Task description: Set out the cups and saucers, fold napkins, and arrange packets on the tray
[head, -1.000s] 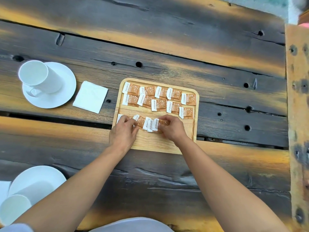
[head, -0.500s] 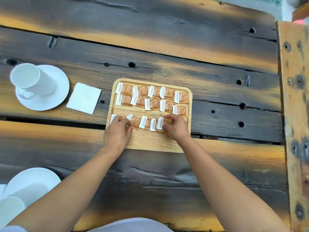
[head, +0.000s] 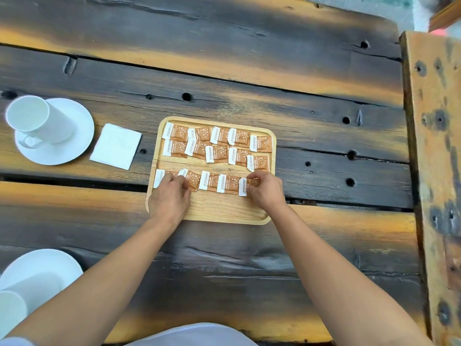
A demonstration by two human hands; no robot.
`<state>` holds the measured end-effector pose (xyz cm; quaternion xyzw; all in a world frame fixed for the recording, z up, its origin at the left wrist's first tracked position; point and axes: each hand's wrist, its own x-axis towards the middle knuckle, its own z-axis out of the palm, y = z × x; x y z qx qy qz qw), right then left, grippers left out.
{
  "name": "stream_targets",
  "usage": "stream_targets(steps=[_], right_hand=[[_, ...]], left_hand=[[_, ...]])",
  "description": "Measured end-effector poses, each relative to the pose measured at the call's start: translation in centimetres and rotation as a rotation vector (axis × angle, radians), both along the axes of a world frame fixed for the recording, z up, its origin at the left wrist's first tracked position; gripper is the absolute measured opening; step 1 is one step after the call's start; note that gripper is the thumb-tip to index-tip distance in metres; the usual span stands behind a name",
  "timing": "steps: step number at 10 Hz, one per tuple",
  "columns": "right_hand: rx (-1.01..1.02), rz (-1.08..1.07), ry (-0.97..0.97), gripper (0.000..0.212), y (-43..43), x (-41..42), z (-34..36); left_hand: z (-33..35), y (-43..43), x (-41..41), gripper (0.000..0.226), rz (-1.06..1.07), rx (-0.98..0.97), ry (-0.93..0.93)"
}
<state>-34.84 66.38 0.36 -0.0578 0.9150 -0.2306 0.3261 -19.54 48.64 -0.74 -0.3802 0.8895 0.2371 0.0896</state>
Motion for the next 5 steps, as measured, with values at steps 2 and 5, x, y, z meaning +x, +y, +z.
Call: stream_targets(steps=[2,5], right_hand=[[0.161,0.227,0.167,0.032,1.0,0.2,0.5],[0.114,0.265,0.284,0.03,2.9,1.1,2.7]], left_hand=[[0.2,0.9,0.4,0.01,0.015,-0.012,-0.006],[2.1,2.9,1.7,0.006,0.015,-0.016,-0.013]])
